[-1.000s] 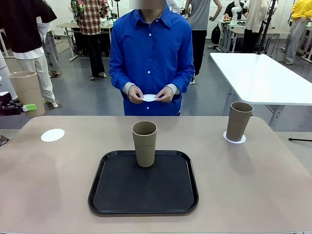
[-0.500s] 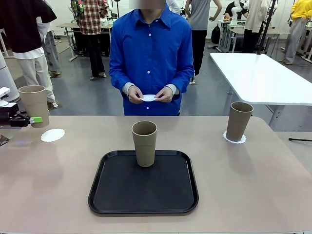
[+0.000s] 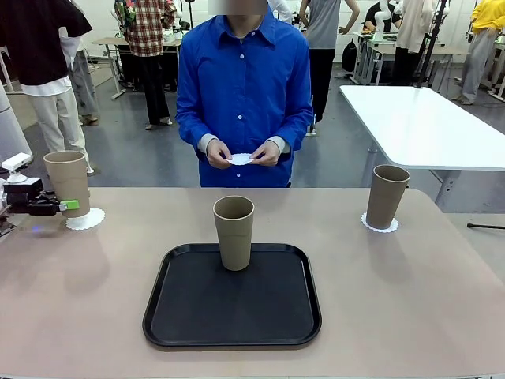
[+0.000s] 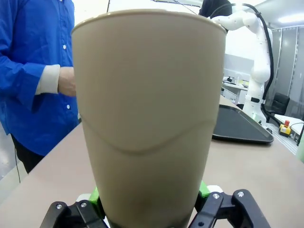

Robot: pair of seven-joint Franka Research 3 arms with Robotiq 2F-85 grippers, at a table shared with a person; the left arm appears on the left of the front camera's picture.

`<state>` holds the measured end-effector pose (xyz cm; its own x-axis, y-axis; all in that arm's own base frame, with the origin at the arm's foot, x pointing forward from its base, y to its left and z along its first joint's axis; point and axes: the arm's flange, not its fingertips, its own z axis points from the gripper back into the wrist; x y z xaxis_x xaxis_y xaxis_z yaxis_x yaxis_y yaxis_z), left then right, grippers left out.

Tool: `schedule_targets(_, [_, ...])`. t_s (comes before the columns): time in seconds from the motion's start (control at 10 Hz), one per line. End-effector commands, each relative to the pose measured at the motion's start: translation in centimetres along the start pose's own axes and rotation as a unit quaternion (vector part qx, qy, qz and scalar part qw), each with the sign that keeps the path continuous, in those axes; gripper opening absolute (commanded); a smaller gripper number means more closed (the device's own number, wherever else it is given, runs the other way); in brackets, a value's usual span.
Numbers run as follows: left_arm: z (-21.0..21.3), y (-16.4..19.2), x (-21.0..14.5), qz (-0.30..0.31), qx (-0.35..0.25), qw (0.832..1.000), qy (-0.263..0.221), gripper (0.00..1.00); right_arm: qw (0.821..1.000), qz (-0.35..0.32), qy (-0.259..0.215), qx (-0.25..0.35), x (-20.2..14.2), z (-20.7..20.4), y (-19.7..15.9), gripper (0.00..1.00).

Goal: Place coasters on the table and set cups on them.
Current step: Take one Reusable plastic cup from the Flat Tray and place it on a coaster set by the human.

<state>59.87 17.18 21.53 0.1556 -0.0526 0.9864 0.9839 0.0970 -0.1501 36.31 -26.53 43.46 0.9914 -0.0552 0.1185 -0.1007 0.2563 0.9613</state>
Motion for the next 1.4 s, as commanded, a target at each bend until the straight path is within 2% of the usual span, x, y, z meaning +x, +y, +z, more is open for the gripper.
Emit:
schedule_targets(0.0, [0.00, 0.12, 0.25, -0.018, -0.008, 0.999, 0.032, 0.79, 1.000, -0.005, -0.001, -0.002, 0.09, -0.02, 0.06, 1.00])
schedule_targets(0.1, [0.00, 0.00, 0.00, 0.000, 0.000, 1.000, 0.000, 0.79, 1.000, -0.005, -0.001, -0.002, 0.09, -0.02, 0.06, 1.00])
schedule_targets(1.3, [-0.06, 0.00, -0.41, 0.000, -0.002, 1.000, 0.007, 0.79, 1.000, -0.005, -0.001, -0.002, 0.09, -0.02, 0.06, 1.00])
